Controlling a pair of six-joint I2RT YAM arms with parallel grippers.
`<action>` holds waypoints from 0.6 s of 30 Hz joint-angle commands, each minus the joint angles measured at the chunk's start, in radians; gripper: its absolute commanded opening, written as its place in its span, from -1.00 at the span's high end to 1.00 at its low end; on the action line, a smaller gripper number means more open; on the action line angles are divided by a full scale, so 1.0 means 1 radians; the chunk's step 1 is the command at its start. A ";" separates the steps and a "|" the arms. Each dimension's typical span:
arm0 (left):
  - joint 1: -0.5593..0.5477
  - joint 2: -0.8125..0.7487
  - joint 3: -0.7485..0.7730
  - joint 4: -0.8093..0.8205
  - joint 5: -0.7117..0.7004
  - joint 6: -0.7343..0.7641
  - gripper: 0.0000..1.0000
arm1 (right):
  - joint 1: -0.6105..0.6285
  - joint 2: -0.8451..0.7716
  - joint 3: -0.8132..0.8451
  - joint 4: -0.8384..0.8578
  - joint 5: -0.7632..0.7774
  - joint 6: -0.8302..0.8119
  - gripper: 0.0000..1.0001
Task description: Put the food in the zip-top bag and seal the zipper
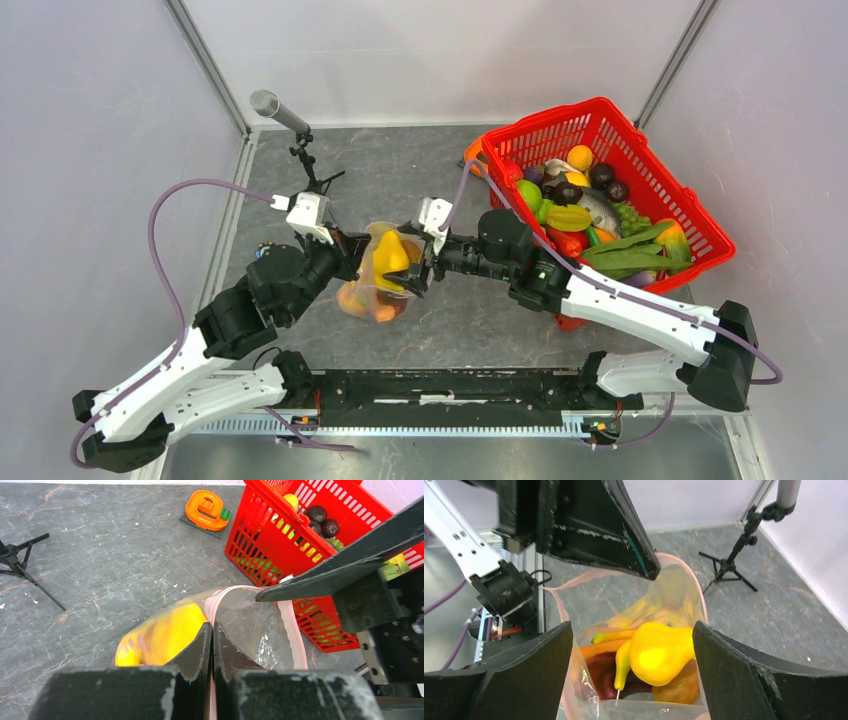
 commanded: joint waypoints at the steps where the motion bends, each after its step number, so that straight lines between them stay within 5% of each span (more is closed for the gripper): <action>1: 0.004 -0.013 0.045 0.036 -0.055 -0.037 0.86 | 0.003 -0.067 -0.011 0.118 -0.042 0.028 -0.85; 6: 0.004 -0.025 0.035 0.034 -0.081 -0.039 0.86 | 0.004 -0.202 -0.091 0.160 0.079 -0.015 -0.87; 13: 0.004 -0.021 0.017 0.066 -0.046 -0.034 0.85 | -0.013 -0.321 -0.148 0.107 0.674 -0.088 -0.95; 16: 0.004 -0.012 0.014 0.073 -0.028 -0.032 0.85 | -0.099 -0.296 -0.093 0.002 0.865 -0.040 -0.93; 18: 0.005 -0.007 0.014 0.077 -0.021 -0.030 0.85 | -0.234 -0.271 -0.050 -0.084 0.810 0.019 -0.89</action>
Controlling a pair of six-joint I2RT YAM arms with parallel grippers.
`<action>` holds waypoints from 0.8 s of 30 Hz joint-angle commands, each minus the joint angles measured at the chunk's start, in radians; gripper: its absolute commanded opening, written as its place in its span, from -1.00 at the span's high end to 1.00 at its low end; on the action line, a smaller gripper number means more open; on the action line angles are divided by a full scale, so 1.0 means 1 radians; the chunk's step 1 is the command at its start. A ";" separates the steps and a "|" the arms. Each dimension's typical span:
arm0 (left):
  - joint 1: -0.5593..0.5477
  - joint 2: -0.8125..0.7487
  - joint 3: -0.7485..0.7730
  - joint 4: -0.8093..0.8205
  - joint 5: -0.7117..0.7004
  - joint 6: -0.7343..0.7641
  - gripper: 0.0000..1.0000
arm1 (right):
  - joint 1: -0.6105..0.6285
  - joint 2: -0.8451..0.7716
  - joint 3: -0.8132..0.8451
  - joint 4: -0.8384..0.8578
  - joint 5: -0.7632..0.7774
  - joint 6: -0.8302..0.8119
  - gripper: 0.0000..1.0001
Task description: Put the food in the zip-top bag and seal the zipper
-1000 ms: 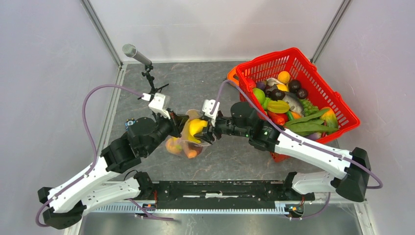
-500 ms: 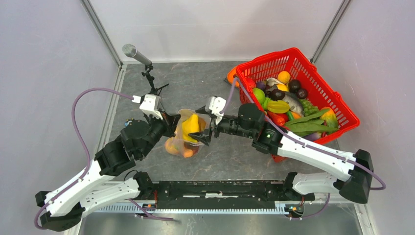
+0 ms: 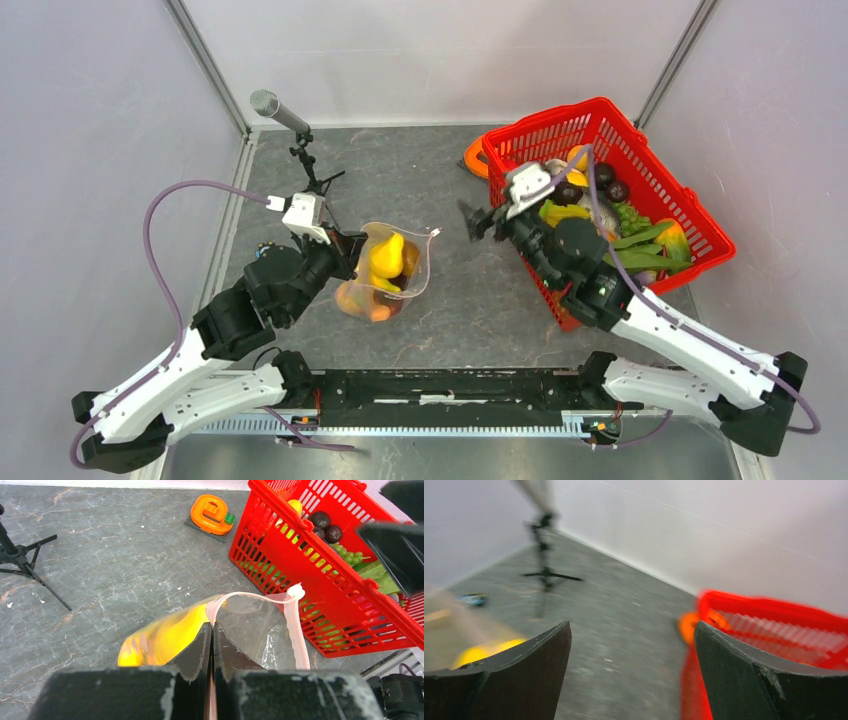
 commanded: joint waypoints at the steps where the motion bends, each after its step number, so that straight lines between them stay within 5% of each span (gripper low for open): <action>1: 0.005 0.005 0.016 0.080 0.021 -0.027 0.85 | -0.248 0.052 0.095 -0.193 0.165 0.098 -0.87; 5: 0.004 0.010 0.019 0.080 0.032 -0.025 0.84 | -0.464 0.130 0.147 -0.288 0.084 0.159 -0.84; 12: 0.005 0.018 0.021 0.079 0.048 -0.024 0.84 | -0.866 0.316 0.191 -0.332 -0.301 0.293 -0.96; 17: 0.004 0.020 0.021 0.076 0.051 -0.022 0.84 | -0.969 0.457 0.204 -0.334 -0.469 0.332 -0.96; 24: 0.004 0.024 0.022 0.073 0.049 -0.022 0.83 | -0.972 0.565 0.211 -0.320 -0.479 0.316 -0.95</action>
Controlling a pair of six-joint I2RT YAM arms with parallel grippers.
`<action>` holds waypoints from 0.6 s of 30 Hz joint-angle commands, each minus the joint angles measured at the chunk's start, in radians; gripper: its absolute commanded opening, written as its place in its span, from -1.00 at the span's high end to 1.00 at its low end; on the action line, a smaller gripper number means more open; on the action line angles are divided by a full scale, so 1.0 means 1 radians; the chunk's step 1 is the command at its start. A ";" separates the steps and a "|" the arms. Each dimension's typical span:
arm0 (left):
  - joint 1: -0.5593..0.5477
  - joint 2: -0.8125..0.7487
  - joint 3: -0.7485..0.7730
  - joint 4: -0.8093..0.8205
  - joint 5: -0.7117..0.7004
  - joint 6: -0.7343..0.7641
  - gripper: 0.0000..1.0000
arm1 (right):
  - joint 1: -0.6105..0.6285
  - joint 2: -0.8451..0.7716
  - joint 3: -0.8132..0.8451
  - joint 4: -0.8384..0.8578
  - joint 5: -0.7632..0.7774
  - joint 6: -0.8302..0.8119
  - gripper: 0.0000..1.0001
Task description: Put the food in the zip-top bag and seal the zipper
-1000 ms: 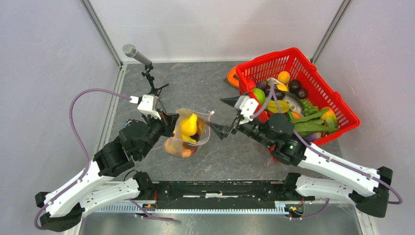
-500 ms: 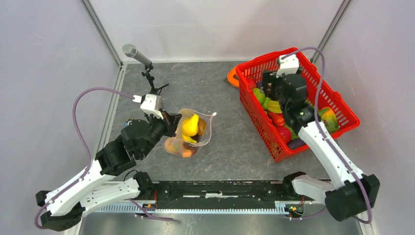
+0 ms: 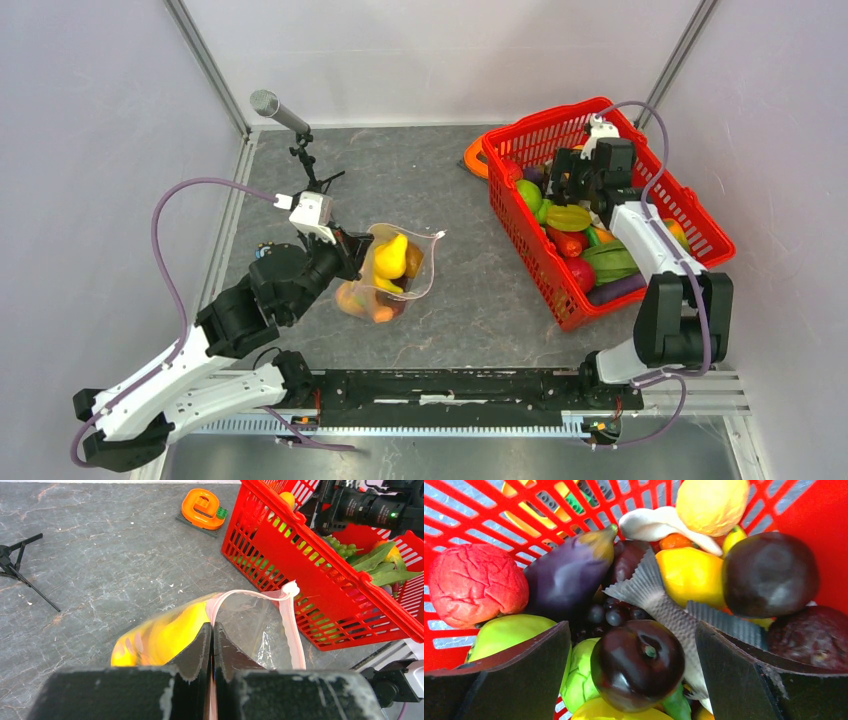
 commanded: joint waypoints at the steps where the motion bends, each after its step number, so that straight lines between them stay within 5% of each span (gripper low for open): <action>1: 0.005 0.005 0.022 0.063 0.002 -0.021 0.83 | 0.002 0.042 0.049 0.024 -0.075 0.011 -0.88; 10: 0.004 0.024 0.023 0.067 0.009 -0.019 0.82 | 0.002 0.011 0.009 0.030 -0.040 0.018 -0.55; 12: 0.004 0.025 0.023 0.069 0.009 -0.019 0.82 | 0.002 -0.007 -0.001 0.031 -0.026 0.016 -0.30; 18: 0.004 0.022 0.017 0.069 0.006 -0.020 0.82 | 0.002 -0.096 -0.066 0.101 -0.023 0.031 0.03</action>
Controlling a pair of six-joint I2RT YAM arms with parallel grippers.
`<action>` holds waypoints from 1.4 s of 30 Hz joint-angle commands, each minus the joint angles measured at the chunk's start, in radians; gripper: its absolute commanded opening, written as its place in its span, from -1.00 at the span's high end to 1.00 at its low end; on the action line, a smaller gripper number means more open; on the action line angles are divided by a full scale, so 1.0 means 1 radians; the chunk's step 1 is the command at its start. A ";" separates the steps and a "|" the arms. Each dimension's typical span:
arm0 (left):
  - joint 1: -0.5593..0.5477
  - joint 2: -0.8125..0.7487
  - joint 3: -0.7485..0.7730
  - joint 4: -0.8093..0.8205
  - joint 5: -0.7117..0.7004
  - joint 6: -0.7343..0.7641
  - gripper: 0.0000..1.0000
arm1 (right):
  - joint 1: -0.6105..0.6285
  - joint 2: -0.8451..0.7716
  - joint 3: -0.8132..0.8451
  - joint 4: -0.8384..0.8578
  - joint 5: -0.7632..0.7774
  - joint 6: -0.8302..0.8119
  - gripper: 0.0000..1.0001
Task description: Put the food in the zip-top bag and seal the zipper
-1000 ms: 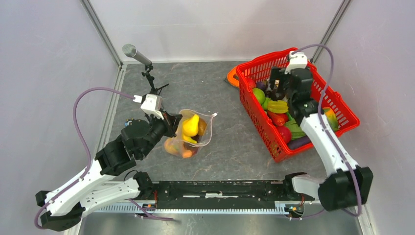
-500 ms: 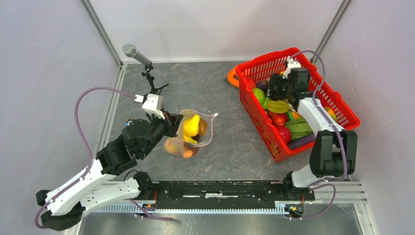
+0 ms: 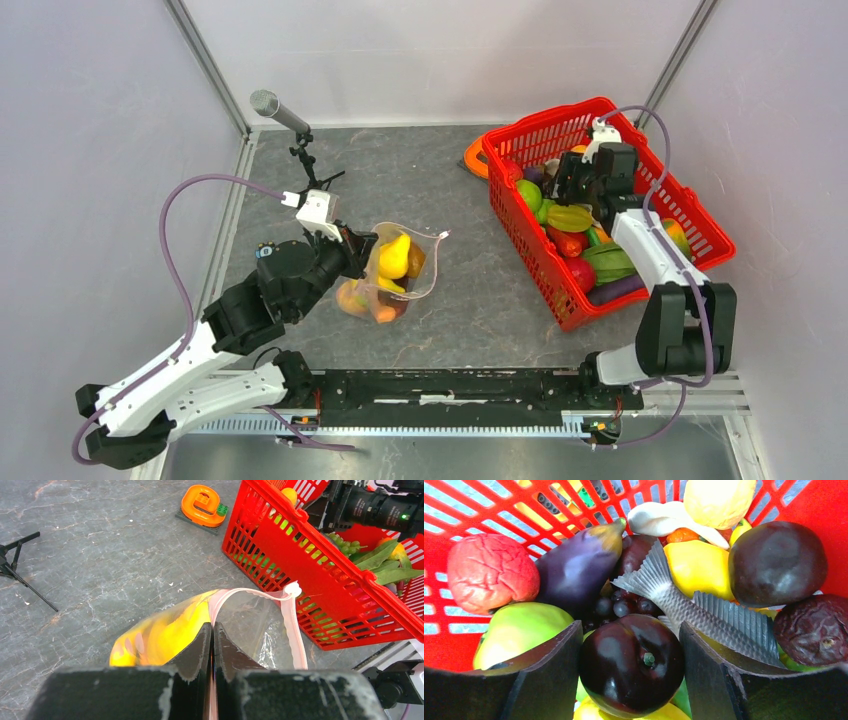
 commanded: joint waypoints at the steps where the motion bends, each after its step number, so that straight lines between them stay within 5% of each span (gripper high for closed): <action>1: 0.004 -0.004 0.015 0.057 0.004 -0.021 0.81 | 0.000 -0.096 -0.039 0.104 0.006 0.019 0.06; 13: 0.004 -0.006 0.009 0.057 0.001 -0.024 0.82 | 0.000 -0.376 -0.196 0.296 -0.146 0.131 0.10; 21: 0.004 0.019 0.009 0.081 0.018 -0.024 0.82 | 0.043 -0.515 -0.266 0.511 -0.542 0.293 0.07; 34: 0.004 0.031 0.012 0.088 0.036 -0.036 0.82 | 0.604 -0.495 -0.159 0.393 -0.612 0.027 0.04; 42: 0.004 0.029 0.016 0.082 0.041 -0.036 0.82 | 0.915 -0.374 -0.051 0.258 -0.282 -0.154 0.02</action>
